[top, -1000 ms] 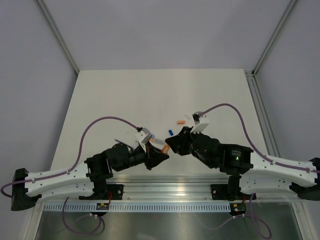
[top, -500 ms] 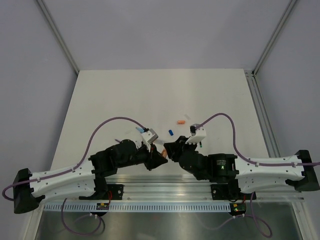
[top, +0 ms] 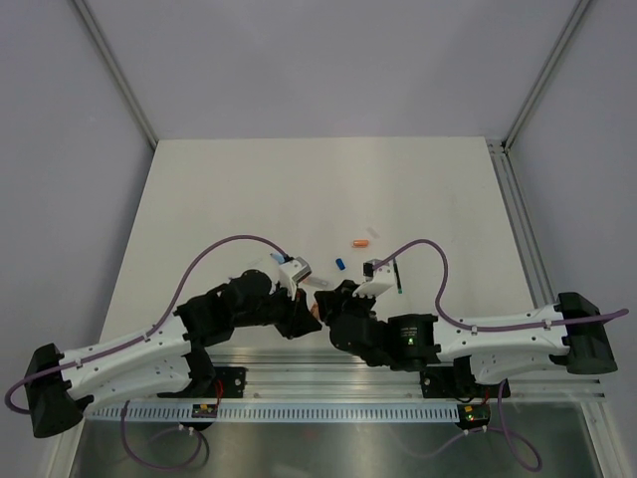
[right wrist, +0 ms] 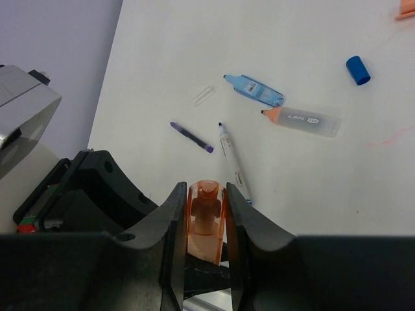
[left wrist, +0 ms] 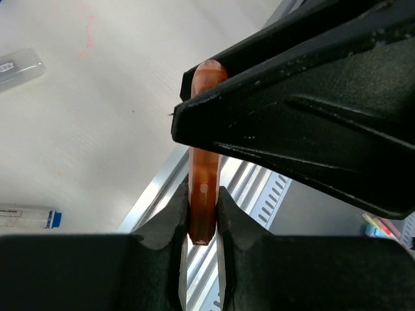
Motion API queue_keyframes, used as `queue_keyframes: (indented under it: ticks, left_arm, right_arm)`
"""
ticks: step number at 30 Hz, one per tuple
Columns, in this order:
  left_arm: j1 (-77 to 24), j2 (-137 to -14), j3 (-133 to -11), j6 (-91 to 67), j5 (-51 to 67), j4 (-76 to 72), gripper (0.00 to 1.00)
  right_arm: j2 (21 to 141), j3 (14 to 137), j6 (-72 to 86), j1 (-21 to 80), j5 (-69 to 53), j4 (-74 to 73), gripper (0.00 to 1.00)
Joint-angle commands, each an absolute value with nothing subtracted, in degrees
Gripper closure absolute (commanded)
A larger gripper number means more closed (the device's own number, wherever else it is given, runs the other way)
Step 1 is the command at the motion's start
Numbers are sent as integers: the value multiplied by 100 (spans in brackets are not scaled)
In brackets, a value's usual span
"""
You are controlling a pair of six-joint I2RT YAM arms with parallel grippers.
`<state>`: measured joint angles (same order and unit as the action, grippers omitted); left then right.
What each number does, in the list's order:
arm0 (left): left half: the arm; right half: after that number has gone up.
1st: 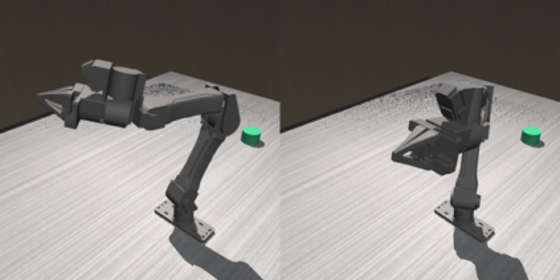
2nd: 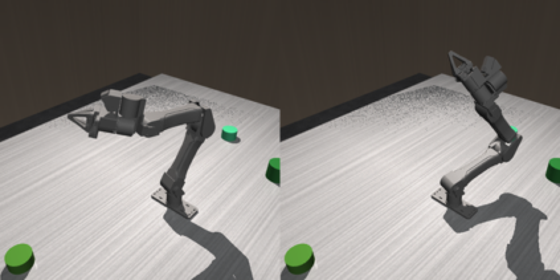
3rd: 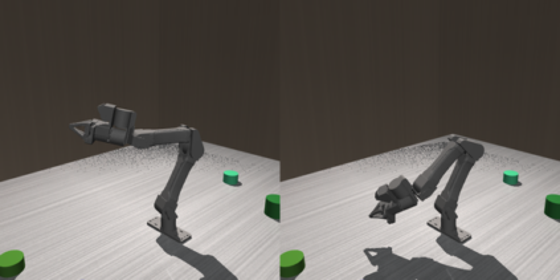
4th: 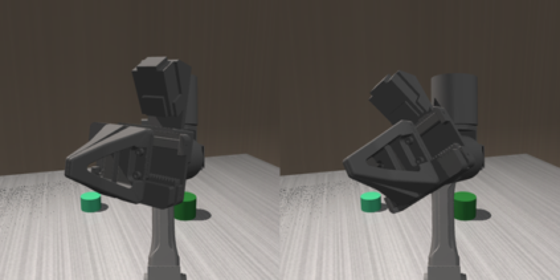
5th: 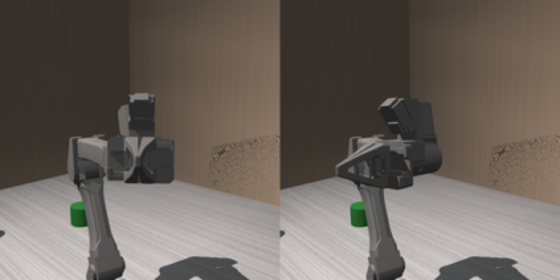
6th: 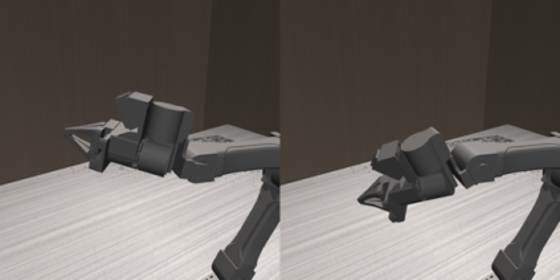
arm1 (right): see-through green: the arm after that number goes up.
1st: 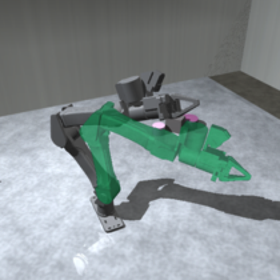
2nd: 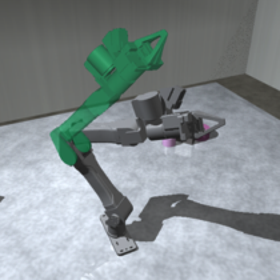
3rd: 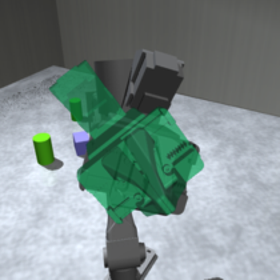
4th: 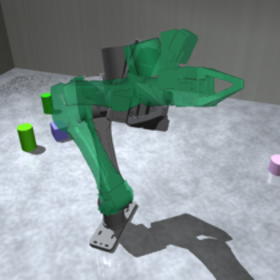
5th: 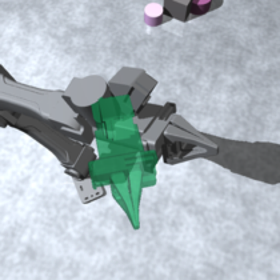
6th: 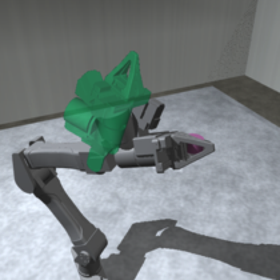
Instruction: Insert the pens into the pen caps
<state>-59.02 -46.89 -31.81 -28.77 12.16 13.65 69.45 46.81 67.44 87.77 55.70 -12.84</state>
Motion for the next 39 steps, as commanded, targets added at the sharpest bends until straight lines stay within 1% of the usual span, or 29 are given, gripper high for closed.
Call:
queue_keyframes:
  ticks: [1,4,8,10,11,14,15,17,23,24,28,30,35,36,37,38,39]
  left_arm:
    - [-5440,-4596,-4035,-3374,430,-2170,100]
    - [-5449,-4728,-3789,-3585,658,-2460,100]
    - [-5721,-4615,-3578,-3463,625,-2417,100]
    - [-5879,-4579,-3472,-3454,633,-2417,100]
    - [-5923,-4579,-3393,-3463,642,-2400,100]
    - [-6073,-4579,-3244,-3489,615,-2338,100]
    - [-6152,-4588,-3208,-3507,598,-2320,100]
    - [-6231,-4588,-3147,-3533,545,-2312,100]
    - [-6539,-4807,-2979,-3665,422,-2399,100]
    - [-6609,-4877,-2997,-3674,396,-2408,100]
    - [-6680,-4922,-3032,-3656,273,-2461,100]
    - [-6715,-4948,-3067,-3648,246,-2478,100]
    - [-6794,-5106,-3138,-3665,202,-2505,100]
    - [-6803,-5115,-3138,-3665,185,-2505,100]
    - [-6811,-5115,-3138,-3665,150,-2505,100]
    - [-6820,-5107,-3138,-3674,123,-2479,100]
    - [-6820,-5072,-3138,-3674,80,-2461,100]
  right_arm:
    - [7225,4719,6786,9457,3726,-2084,100]
    - [7137,4650,6671,9133,3446,-1671,100]
    - [6900,4745,6671,8878,3708,-1793,99]
    - [6812,4860,6522,8790,3823,-1924,93]
    - [6759,4982,6461,8746,3936,-1968,88]
    - [6575,5220,6171,8535,4051,-2170,79]
    - [6539,5273,6066,8447,4104,-2223,77]
    - [6451,5387,5960,8341,4148,-2311,74]
    - [6249,5712,5441,8033,4271,-2583,73]
    - [6258,5774,5414,7998,4280,-2732,70]
    - [6293,5967,5335,7954,4333,-2891,64]
    - [6310,6011,5326,7937,4359,-2944,62]
    - [6425,6091,5291,7937,4456,-2988,62]
    - [6451,6117,5291,7937,4491,-3067,64]
    - [6503,6161,5300,7928,4535,-3093,71]
    - [6504,6161,5326,7928,4535,-3111,84]
    - [6495,6135,5335,7928,4544,-3103,85]
